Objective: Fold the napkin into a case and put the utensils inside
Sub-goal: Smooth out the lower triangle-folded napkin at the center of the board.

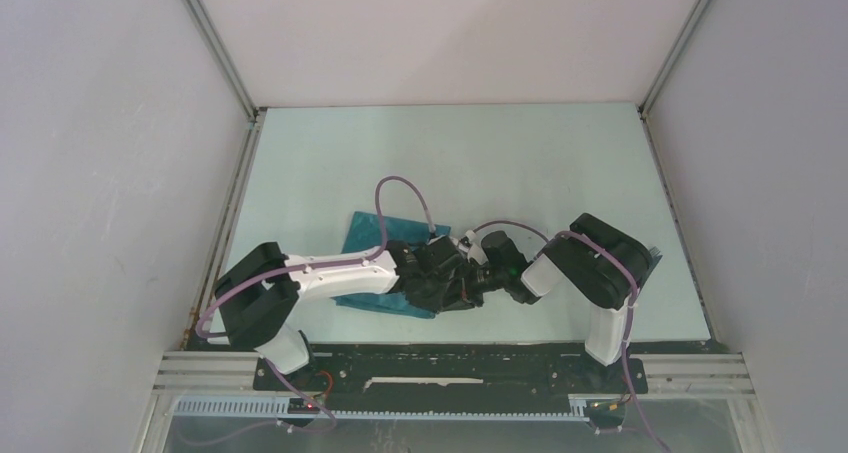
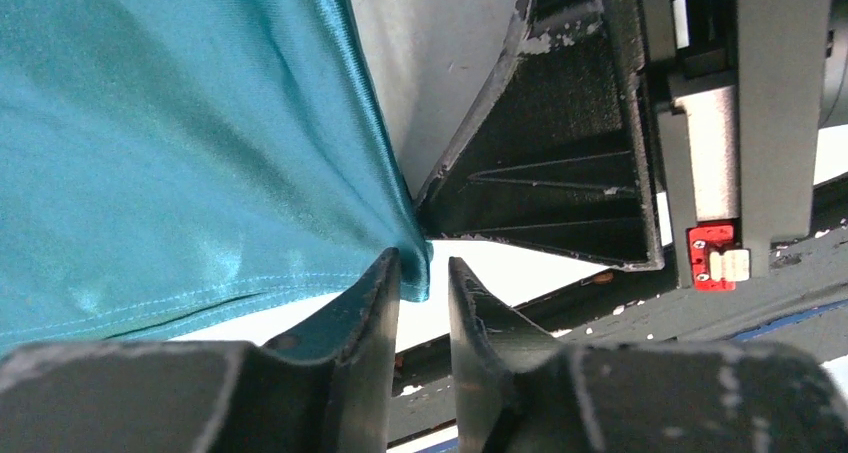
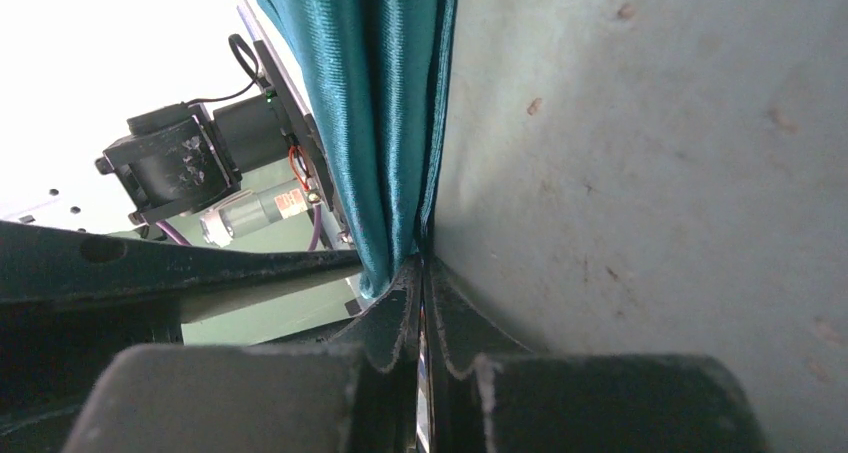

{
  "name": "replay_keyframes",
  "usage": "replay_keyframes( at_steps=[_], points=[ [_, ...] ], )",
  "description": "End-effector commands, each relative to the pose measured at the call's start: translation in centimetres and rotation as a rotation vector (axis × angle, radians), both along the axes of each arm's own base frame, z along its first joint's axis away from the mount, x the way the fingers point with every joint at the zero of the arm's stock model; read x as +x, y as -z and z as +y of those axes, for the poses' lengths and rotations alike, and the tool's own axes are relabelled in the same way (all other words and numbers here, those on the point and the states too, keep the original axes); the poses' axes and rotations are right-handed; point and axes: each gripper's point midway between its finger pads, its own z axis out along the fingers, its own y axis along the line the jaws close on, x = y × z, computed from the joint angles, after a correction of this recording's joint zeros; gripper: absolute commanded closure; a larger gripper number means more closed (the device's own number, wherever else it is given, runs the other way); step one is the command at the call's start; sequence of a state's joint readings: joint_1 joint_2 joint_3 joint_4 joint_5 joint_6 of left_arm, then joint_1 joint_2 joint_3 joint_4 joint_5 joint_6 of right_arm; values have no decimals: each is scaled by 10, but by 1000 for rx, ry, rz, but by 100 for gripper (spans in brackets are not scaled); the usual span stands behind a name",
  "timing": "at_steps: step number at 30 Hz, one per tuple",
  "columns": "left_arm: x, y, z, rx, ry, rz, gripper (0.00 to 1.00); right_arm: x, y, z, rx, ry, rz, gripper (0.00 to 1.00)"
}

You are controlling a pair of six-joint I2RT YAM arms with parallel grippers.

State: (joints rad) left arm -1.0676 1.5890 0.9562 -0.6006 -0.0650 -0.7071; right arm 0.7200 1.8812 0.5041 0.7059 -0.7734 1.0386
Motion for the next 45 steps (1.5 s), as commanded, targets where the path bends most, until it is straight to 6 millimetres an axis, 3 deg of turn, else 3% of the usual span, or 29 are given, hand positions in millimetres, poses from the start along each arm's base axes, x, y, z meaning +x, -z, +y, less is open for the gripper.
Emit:
replay_keyframes(
  at_steps=[1, 5, 8, 10, 12, 16, 24, 29, 31, 33, 34, 40, 45],
  points=[
    [-1, -29, -10, -70, 7, -18, 66, 3, -2, -4, -18, 16, -3, 92],
    [-3, -59, -8, -145, 12, -56, 48, 1, -5, -12, -55, 18, -22, 86],
    [0, -78, 5, -162, -10, -114, 41, -1, -11, -12, -61, 20, -35, 71],
    [4, -85, 20, -161, -43, -160, 35, -2, -17, -9, -49, 20, -47, 54],
    [8, -86, 37, -159, -88, -179, 32, -7, -22, -3, -42, 10, -64, 45],
    [19, -85, 67, -204, -205, -187, 31, -14, -19, 13, -66, -16, -68, 40],
    [34, -91, 105, -260, -338, -232, 28, -10, 1, 13, -144, 6, -60, 51],
    [36, -94, 107, -276, -352, -238, 28, -5, 6, 9, -170, 12, -67, 64],
    [37, -94, 110, -272, -361, -245, 28, -3, 9, 5, -189, 13, -67, 75],
    [40, -97, 112, -272, -370, -255, 29, 0, 10, -2, -200, 13, -60, 95],
    [41, -99, 113, -275, -376, -262, 29, 2, 9, -6, -202, 12, -58, 100],
    [51, -108, 113, -322, -425, -284, 29, 1, 10, -52, -289, -81, 4, 100],
    [60, -102, 107, -396, -477, -254, 28, 3, -7, -79, -256, -126, 105, 100]
  ],
)
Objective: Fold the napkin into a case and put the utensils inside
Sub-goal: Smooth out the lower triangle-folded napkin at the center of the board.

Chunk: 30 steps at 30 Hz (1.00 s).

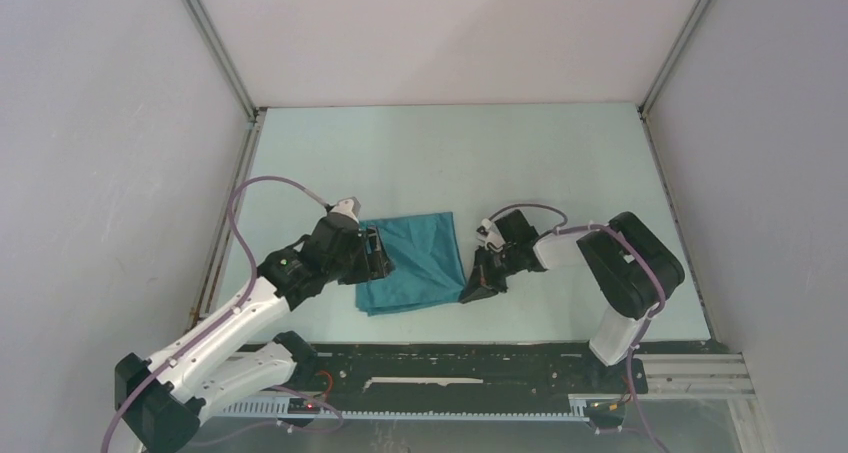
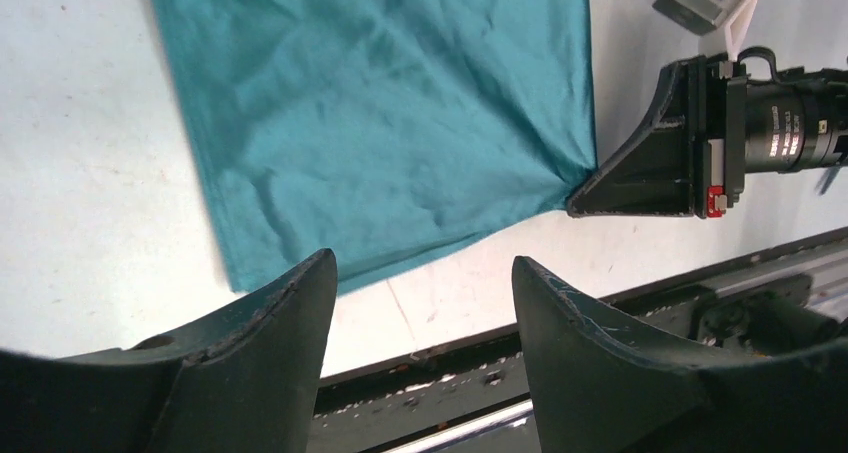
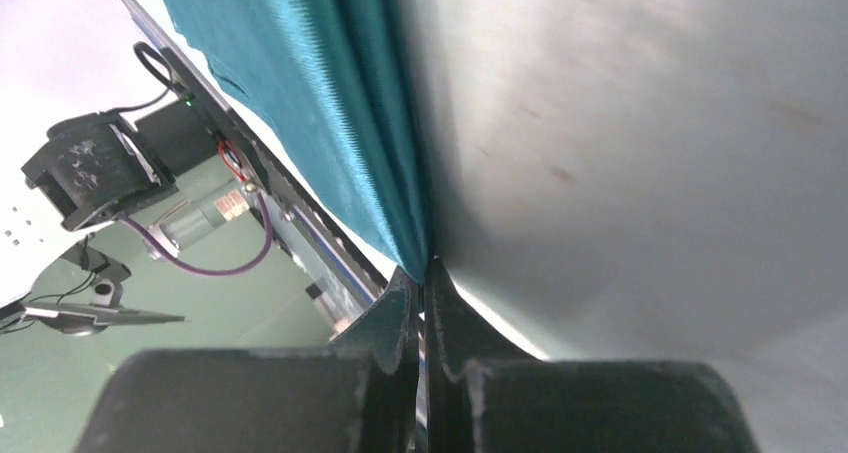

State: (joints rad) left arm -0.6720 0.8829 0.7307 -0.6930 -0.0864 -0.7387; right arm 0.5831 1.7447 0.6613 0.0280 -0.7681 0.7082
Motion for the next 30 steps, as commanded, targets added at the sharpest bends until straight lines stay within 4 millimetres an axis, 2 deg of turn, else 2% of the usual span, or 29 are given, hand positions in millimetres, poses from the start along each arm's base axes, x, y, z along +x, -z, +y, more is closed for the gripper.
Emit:
replay_keyframes(
  at_steps=[1, 6, 10, 13, 15, 17, 20, 22, 24, 26, 28, 30],
  points=[
    [13, -3, -11, -121, -43, -10, 28, -16, -8, -36, -51, -94, 105, 100],
    [21, 1, -18, -221, -57, 27, 28, -15, -13, -47, -55, -163, 203, 100],
    [25, 7, -17, -248, -67, 46, 27, -7, -13, -55, -85, -125, 219, 100],
    [27, 10, -14, -263, -75, 52, 27, 1, -12, -64, -131, -96, 216, 96],
    [27, 12, -12, -267, -79, 55, 27, 9, -10, -75, -200, -63, 197, 95],
    [28, 14, -9, -268, -82, 57, 27, 19, -5, -95, -333, -26, 158, 88],
    [29, 15, -3, -271, -97, 51, 27, 42, -7, -126, -541, 19, 51, 67],
    [31, 15, 3, -275, -117, 44, 27, 55, -23, -137, -632, 38, -43, 57],
    [34, 12, 12, -271, -144, 28, 26, 68, -49, -145, -746, 54, -181, 45],
    [36, 9, 27, -235, -193, 1, 25, 72, -76, -143, -840, 53, -336, 33],
    [38, 1, 49, -164, -260, -53, 24, 65, -96, -108, -782, 40, -432, 27],
    [39, -12, 72, -94, -331, -116, 23, 51, -105, -65, -679, 15, -460, 25]
  ],
)
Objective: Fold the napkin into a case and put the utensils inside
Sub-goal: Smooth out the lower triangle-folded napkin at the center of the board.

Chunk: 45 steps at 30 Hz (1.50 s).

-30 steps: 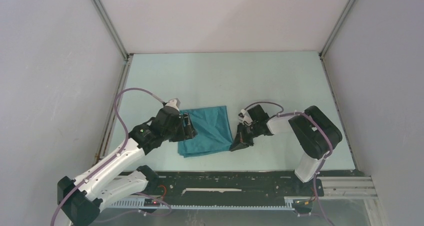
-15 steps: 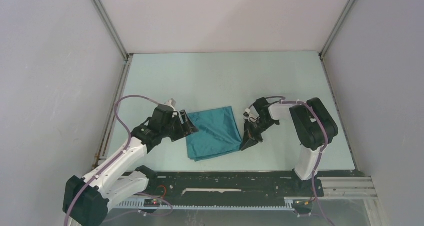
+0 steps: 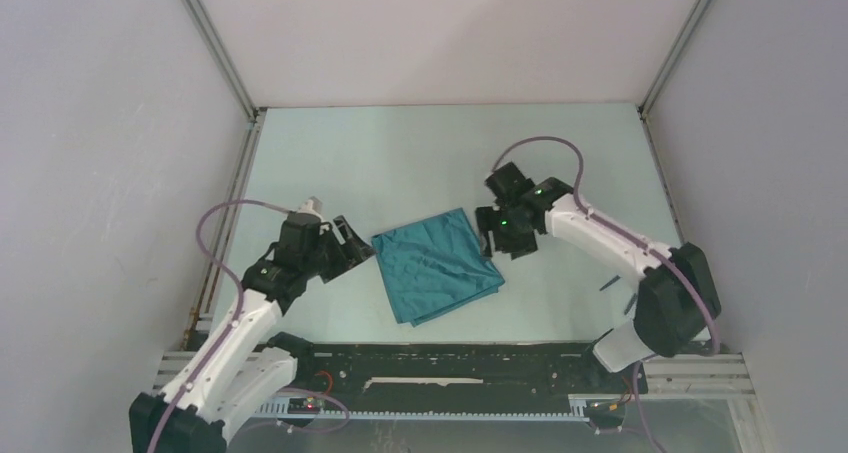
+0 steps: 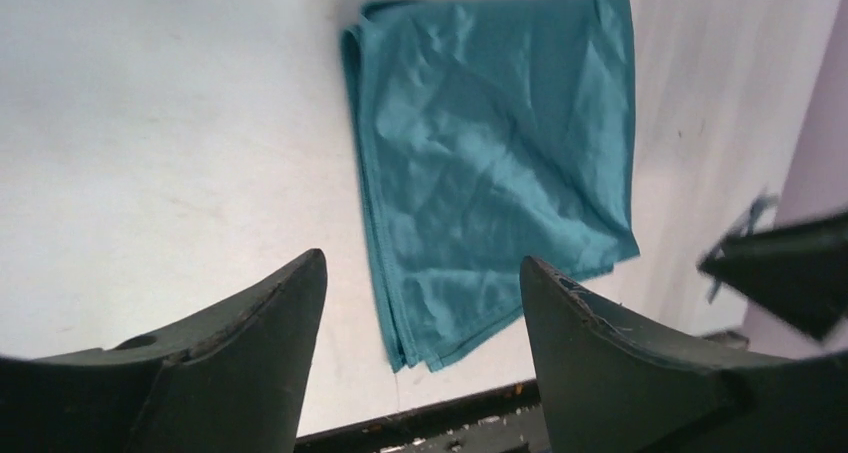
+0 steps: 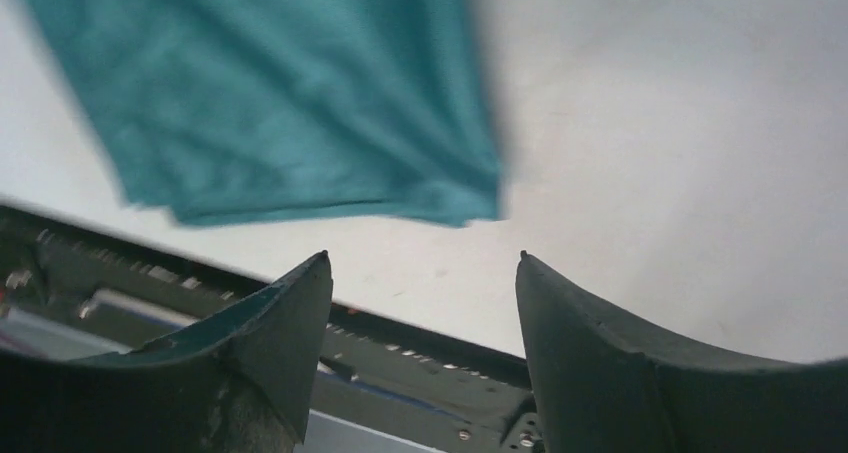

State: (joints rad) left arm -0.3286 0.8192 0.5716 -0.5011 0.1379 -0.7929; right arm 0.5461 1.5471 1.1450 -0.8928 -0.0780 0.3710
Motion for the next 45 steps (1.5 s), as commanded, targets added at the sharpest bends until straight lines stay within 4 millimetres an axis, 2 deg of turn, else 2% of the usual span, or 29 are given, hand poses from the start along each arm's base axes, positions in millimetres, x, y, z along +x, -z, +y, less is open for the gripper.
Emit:
replay_keyframes(
  at_steps=[1, 3, 6, 9, 13, 16, 18, 20, 24, 26, 28, 31, 33, 36, 38, 40, 42, 43, 45],
  points=[
    [3, -36, 49, 169, -151, -124, 23, -28, -32, 65, 50, -74, -119, 24],
    [-1, -55, 69, 224, -226, -178, 23, -47, -35, 117, 180, -142, -96, 24],
    [-12, -87, 92, 250, -318, -278, 22, -67, -29, 182, 267, -230, -65, 24],
    [-23, -114, 108, 255, -383, -373, 22, -76, -11, 215, 204, -265, -51, 25],
    [-33, -135, 117, 261, -401, -444, 21, -91, 5, 237, 103, -309, -24, 26],
    [-35, -134, 114, 257, -381, -444, 21, -98, 15, 238, 57, -315, -5, 26],
    [-34, -125, 109, 250, -357, -422, 21, -94, 13, 232, 56, -304, -17, 27],
    [-29, -111, 97, 228, -308, -389, 22, -89, 6, 225, 78, -292, -31, 27],
    [-20, -73, 61, 149, -168, -268, 23, -88, 5, 215, 149, -298, -10, 26],
    [-16, -57, 49, 111, -140, -211, 23, -87, 8, 211, 115, -302, -11, 26],
    [-13, -50, 36, 52, -111, -188, 23, -82, 6, 205, 74, -298, -35, 26],
    [-11, -35, 11, -50, -35, -152, 30, -62, -3, 173, 77, -209, -47, 26],
    [-15, -20, -6, -98, 43, -95, 31, -49, -8, 150, 116, -161, -54, 26],
    [-34, 5, -31, -57, 170, 35, 31, -37, -21, 125, 130, -118, -73, 25],
    [-52, 17, -42, 15, 219, 101, 32, -32, -25, 117, 161, -100, -72, 25],
    [-63, 29, -42, 60, 192, 160, 37, -33, -29, 125, 204, -130, -81, 25],
    [-65, 35, -31, 80, 111, 185, 39, -43, -24, 142, 235, -177, -59, 25],
    [-62, 35, -19, 106, 45, 172, 37, -49, -21, 151, 253, -192, -43, 25],
    [-52, 22, 0, 106, -65, 106, 33, -59, -12, 160, 243, -201, -12, 24]
  ],
)
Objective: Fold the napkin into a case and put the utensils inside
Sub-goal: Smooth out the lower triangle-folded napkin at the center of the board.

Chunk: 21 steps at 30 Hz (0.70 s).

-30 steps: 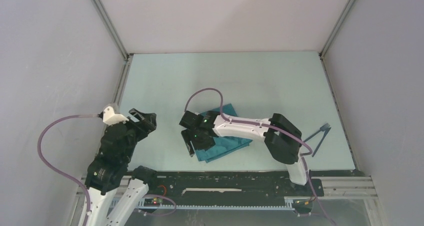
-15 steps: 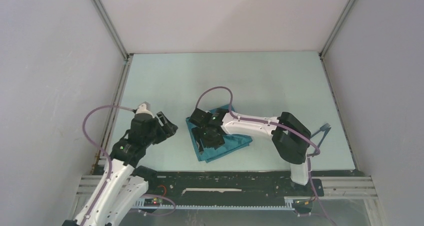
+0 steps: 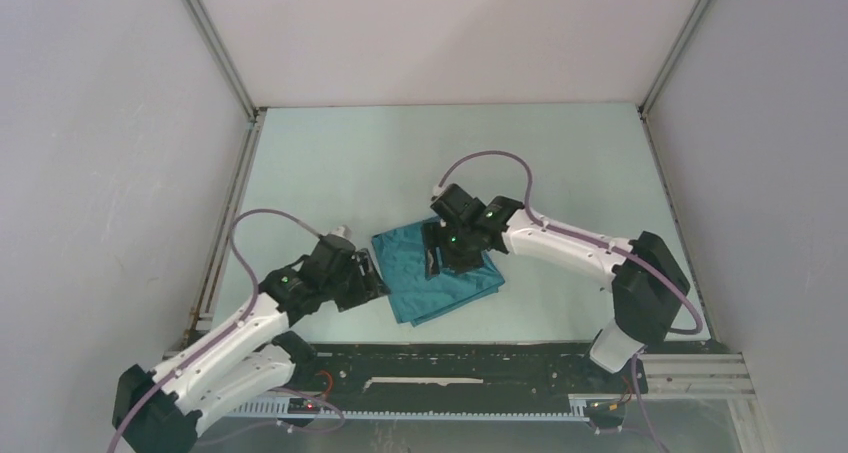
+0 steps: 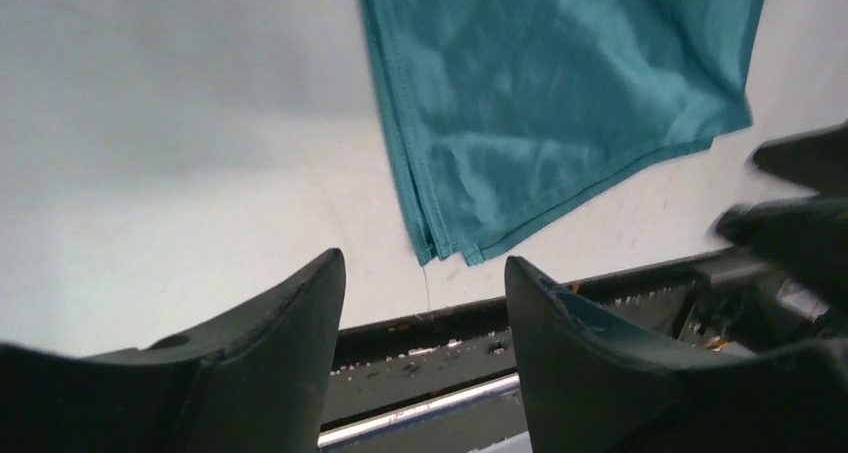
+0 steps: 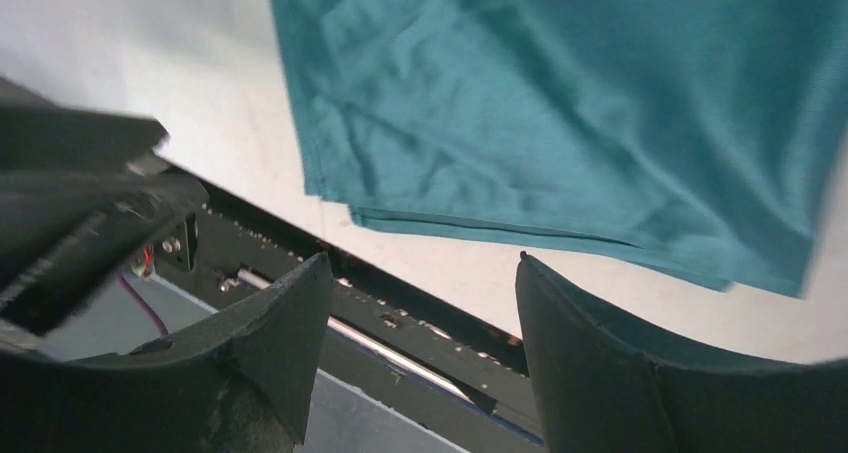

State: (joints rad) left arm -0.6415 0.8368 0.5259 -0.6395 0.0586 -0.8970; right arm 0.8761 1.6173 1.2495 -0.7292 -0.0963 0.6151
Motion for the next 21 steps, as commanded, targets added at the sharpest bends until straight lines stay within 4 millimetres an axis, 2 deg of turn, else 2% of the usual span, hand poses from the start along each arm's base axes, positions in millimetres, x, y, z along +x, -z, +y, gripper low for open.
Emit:
replay_keyframes(
  at_steps=[1, 4, 7, 9, 11, 13, 15, 21],
  points=[
    [25, -28, 42, 24, -290, -143, 31, -29, 14, 35, 32, -101, 50, 24],
    [31, -43, 56, -14, -362, -214, 31, -40, 24, 44, 18, -109, 75, 25],
    [28, -38, 59, -9, -366, -196, 33, -56, 32, 56, 19, -149, 98, 30],
    [27, -31, 54, -10, -329, -177, 34, -62, 40, 56, -9, -159, 95, 31],
    [24, -24, 38, -48, -247, -137, 38, -57, 46, 45, -62, -134, 86, 31],
    [19, -19, 13, -125, -118, -97, 42, -45, 43, 31, -88, -93, 67, 31],
    [16, -17, -8, -191, -25, -78, 39, -35, 35, 18, -83, -64, 42, 30],
    [-3, -6, -34, -108, 90, -30, 37, -2, 21, -29, -43, 51, 17, 30]
  ],
)
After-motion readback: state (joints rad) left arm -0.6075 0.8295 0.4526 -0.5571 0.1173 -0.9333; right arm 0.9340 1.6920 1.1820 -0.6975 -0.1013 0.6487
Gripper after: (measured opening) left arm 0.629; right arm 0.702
